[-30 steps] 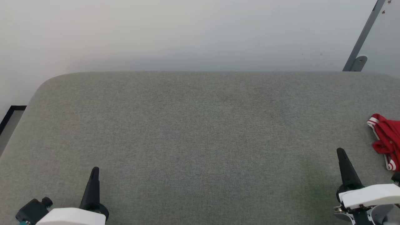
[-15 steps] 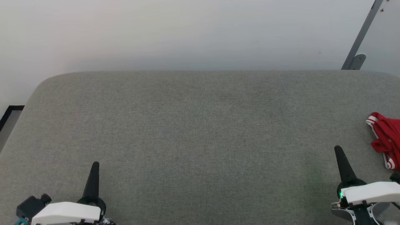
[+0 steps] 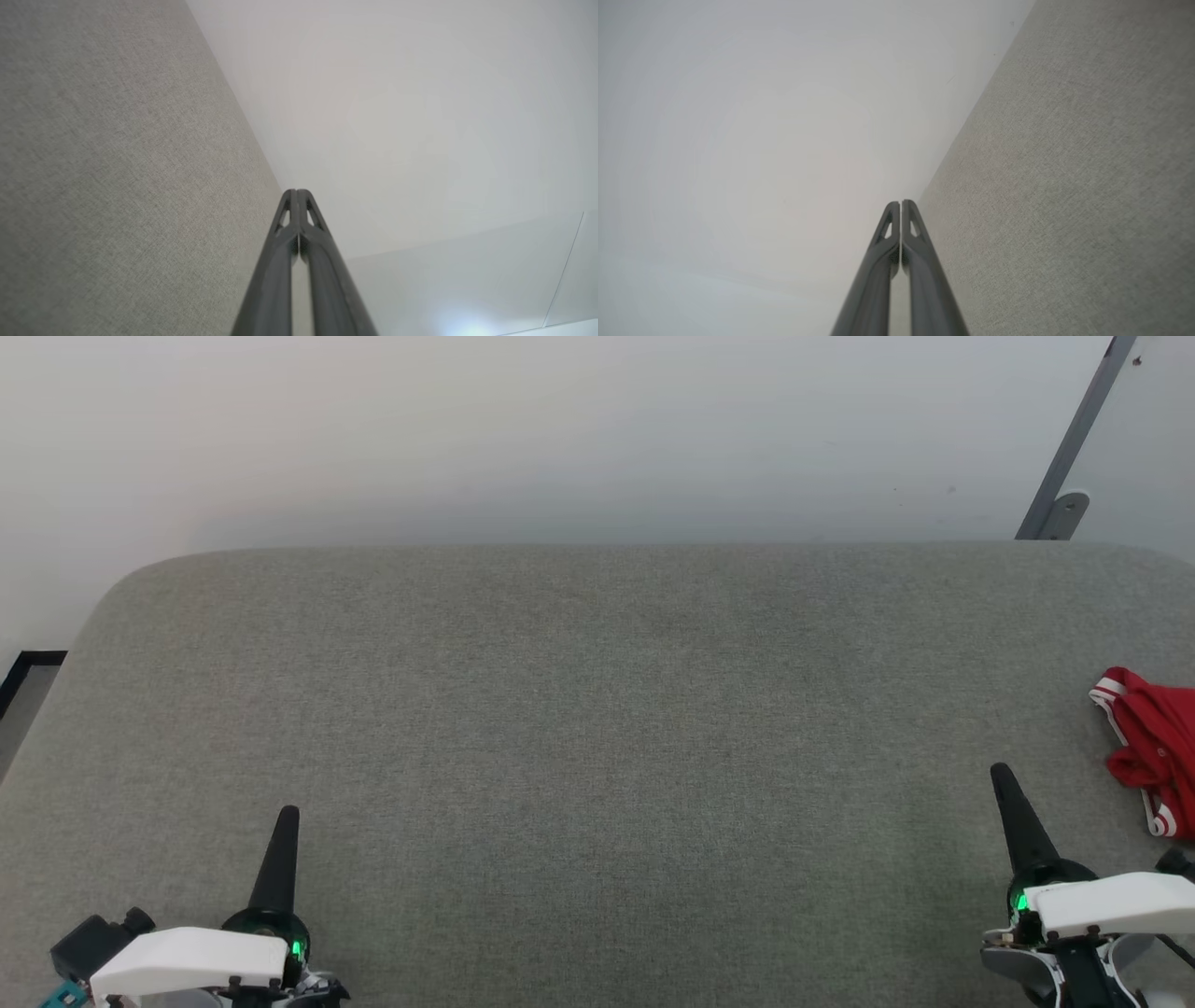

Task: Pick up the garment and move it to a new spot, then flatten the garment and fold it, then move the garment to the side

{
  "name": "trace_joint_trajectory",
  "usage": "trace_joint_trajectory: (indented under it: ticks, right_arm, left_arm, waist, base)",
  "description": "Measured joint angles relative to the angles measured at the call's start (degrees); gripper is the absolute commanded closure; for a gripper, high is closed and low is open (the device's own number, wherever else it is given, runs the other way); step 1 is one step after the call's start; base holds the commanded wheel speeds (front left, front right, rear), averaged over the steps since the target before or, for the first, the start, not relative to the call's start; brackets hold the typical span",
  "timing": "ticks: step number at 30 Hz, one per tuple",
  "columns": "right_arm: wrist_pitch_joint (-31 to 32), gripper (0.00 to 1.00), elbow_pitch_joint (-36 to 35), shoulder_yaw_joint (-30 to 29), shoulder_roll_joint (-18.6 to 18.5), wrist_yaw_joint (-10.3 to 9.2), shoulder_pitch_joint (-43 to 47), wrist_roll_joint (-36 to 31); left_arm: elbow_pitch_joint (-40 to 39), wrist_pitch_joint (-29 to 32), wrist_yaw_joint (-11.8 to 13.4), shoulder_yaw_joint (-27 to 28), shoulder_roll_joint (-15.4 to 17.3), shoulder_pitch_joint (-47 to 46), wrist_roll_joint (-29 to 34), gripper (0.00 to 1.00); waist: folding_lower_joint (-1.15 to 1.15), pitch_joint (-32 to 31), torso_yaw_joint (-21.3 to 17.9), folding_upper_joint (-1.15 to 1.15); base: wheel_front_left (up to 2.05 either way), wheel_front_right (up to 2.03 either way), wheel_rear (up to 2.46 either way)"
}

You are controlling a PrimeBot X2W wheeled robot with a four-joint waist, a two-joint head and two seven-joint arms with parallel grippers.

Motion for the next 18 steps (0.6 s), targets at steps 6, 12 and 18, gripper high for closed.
trace_joint_trajectory:
  ticks: [6, 12, 18]
  right_arm:
    - [0.71, 1.00, 0.11, -0.10, 0.36, 0.00, -0.55, 2.59]
    - [1.21, 1.00, 0.21, -0.21, 0.79, 0.00, -0.65, 5.15]
    - [1.71, 1.00, 0.29, -0.32, 1.20, 0.00, -0.99, 7.45]
  left_arm:
    - [0.20, 0.65, 0.00, 0.25, -0.24, -1.03, -2.83, 1.00]
    - [0.45, 1.56, 0.00, 0.53, -0.58, -1.41, -5.06, 1.00]
    - [0.66, 2.30, 0.00, 0.82, -0.83, -2.16, -7.76, 1.00]
  waist:
    - [0.00, 0.12, -0.15, 0.00]
    - [0.00, 0.23, -0.29, 0.00]
    - [0.00, 0.35, -0.44, 0.00]
  base:
    - [0.00, 0.00, 0.00]
    - [0.00, 0.00, 0.00]
    - [0.00, 0.00, 0.00]
